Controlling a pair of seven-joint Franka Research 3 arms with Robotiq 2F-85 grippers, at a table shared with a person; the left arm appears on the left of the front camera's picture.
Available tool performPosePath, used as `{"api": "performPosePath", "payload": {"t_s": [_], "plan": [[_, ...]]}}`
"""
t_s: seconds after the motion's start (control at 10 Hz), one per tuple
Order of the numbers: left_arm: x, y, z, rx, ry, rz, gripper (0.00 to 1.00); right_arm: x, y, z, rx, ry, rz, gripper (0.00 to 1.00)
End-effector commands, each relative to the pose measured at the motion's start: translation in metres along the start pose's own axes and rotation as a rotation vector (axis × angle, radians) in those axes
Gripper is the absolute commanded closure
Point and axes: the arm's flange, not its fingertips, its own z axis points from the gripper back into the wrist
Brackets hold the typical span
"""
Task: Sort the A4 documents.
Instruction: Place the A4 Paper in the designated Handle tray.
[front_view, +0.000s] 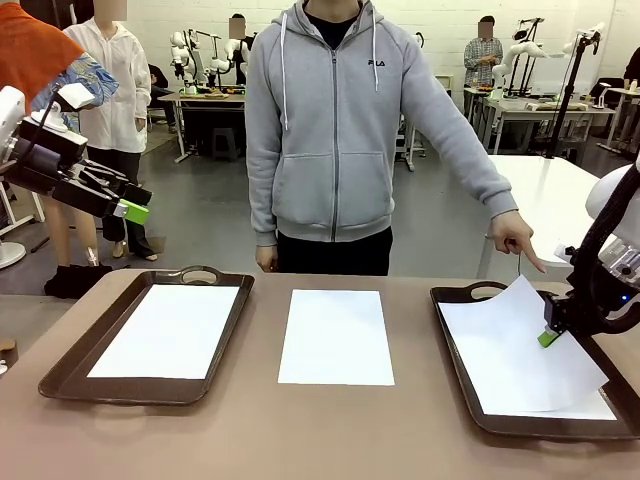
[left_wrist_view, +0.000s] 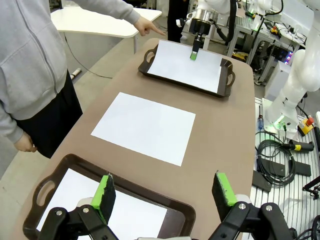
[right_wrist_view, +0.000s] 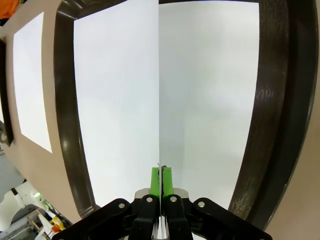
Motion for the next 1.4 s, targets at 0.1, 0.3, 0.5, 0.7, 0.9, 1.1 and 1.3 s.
{"api": "performPosePath", "payload": {"t_s": [0.1, 0.3, 0.5, 0.7, 0.9, 1.1, 1.3], "plan": [[-0.001, 0.000, 0.000, -0.006, -0.007, -0.006, 0.00, 0.003, 0.002, 0.004, -0.032, -0.002, -0.015, 0.99], [-0.001, 0.000, 0.000, -0.006, -0.007, -0.006, 0.00, 0.003, 0.002, 0.005, -0.045, -0.017, -0.028, 0.88], [-0.001, 0.000, 0.000, -0.006, -0.007, -0.006, 0.00, 0.003, 0.003, 0.006, -0.052, -0.019, -0.028, 0.70], [-0.001, 0.000, 0.000, -0.006, -0.007, -0.006, 0.00, 0.003, 0.003, 0.008, -0.059, -0.024, -0.032, 0.52], [-0.001, 0.000, 0.000, -0.006, -0.007, -0.006, 0.00, 0.003, 0.004, 0.013, -0.083, -0.029, -0.033, 0.33], [-0.001, 0.000, 0.000, -0.006, -0.007, -0.006, 0.00, 0.004, 0.004, 0.016, -0.103, -0.030, -0.041, 0.15], [-0.001, 0.000, 0.000, -0.006, -0.007, -0.006, 0.00, 0.004, 0.004, 0.017, -0.116, -0.030, -0.045, 0.00]]}}
